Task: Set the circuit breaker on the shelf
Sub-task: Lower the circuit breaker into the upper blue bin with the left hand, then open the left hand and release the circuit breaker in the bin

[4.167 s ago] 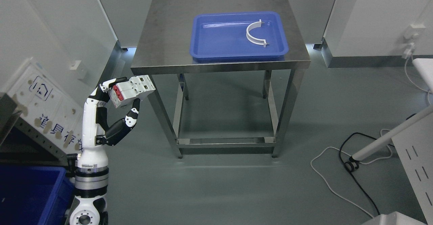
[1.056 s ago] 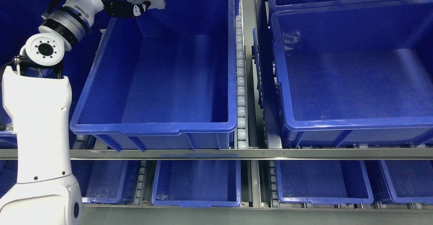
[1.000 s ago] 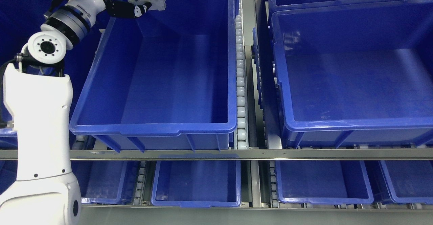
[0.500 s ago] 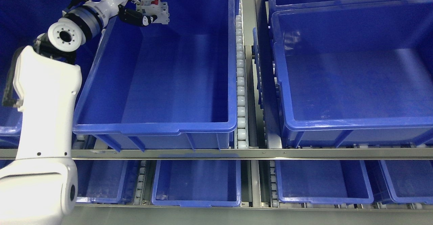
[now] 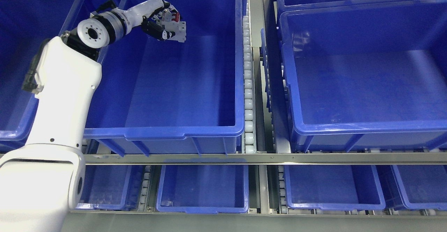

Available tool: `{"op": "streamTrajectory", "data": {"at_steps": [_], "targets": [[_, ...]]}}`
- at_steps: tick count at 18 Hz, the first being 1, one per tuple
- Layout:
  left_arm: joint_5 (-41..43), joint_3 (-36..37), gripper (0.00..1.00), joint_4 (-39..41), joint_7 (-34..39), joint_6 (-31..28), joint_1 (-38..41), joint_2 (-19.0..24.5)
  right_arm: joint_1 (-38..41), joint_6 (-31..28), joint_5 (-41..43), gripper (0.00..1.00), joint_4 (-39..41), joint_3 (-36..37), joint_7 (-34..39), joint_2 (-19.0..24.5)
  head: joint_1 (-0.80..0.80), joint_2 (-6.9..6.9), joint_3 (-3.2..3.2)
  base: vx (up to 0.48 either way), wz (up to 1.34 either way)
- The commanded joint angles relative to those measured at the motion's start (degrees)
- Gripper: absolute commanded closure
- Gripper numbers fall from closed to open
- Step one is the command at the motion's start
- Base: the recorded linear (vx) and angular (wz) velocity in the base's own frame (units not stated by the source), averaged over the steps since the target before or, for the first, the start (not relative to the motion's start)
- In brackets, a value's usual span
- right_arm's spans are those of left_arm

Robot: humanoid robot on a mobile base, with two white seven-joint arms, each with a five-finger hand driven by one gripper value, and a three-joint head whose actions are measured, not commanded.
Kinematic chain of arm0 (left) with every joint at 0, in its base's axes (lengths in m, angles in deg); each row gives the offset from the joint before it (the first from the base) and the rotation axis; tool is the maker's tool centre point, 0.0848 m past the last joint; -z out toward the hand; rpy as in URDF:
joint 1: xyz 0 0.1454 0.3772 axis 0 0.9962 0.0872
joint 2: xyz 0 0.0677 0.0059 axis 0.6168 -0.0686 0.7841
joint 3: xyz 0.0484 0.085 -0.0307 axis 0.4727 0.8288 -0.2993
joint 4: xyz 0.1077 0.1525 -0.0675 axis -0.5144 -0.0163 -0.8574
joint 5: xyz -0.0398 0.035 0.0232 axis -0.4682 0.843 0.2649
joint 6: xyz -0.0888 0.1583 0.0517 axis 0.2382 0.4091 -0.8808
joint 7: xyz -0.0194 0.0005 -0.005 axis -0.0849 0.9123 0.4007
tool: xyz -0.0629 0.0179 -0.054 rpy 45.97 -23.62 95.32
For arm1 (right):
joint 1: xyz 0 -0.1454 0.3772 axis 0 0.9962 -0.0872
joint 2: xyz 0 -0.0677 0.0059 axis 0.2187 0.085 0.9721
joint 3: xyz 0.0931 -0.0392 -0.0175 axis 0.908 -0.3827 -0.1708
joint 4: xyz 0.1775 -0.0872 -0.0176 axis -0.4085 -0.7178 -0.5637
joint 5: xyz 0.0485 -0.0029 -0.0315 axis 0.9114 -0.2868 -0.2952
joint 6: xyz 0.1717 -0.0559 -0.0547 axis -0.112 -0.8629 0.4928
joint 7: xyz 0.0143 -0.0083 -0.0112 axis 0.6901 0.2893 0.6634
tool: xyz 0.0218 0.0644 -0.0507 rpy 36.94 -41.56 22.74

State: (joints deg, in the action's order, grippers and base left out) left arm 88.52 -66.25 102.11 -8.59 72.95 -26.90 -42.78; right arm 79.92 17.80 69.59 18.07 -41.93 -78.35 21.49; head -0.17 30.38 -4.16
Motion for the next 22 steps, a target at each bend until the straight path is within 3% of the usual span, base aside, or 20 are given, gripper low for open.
{"op": "streamTrajectory", "data": {"at_steps": [1,4,7,13,18,20,22], "targets": [[0.52,6.4,0.74,-11.48,0.36,0.1,-1.0,-3.37,0.0,-0.03,0.0,0.0,0.0,0.0,0.04,-1.0,0.0,0.0,0.0,0.0,0.0],[0.52,6.49,0.72,-11.84,0.36,0.1,-0.82,-3.2,0.0,-0.03,0.0,0.0,0.0,0.0,0.04,-1.0,0.0,0.0,0.0,0.0,0.0],[0.52,6.41,0.52,-11.84,0.45,0.1,-0.56,-2.58,0.0,-0.03,0.0,0.0,0.0,0.0,0.04,-1.0,0.0,0.0,0.0,0.0,0.0],[0.52,5.88,0.4,-11.75,0.62,0.18,-0.29,-0.39,0.0,-0.03,0.0,0.0,0.0,0.0,0.04,-1.0,0.0,0.0,0.0,0.0,0.0],[0.43,5.09,0.2,-11.4,1.41,0.19,-0.91,1.29,0.0,-0.03,0.0,0.0,0.0,0.0,0.04,-1.0,0.0,0.0,0.0,0.0,0.0],[-0.09,0.99,0.1,-9.74,9.54,0.1,-1.0,0.94,0.0,-0.03,0.0,0.0,0.0,0.0,0.04,-1.0,0.0,0.0,0.0,0.0,0.0],[-0.53,-9.44,0.05,-6.93,19.37,-0.08,-1.17,-0.9,0.0,-0.03,0.0,0.0,0.0,0.0,0.04,-1.0,0.0,0.0,0.0,0.0,0.0]]}}
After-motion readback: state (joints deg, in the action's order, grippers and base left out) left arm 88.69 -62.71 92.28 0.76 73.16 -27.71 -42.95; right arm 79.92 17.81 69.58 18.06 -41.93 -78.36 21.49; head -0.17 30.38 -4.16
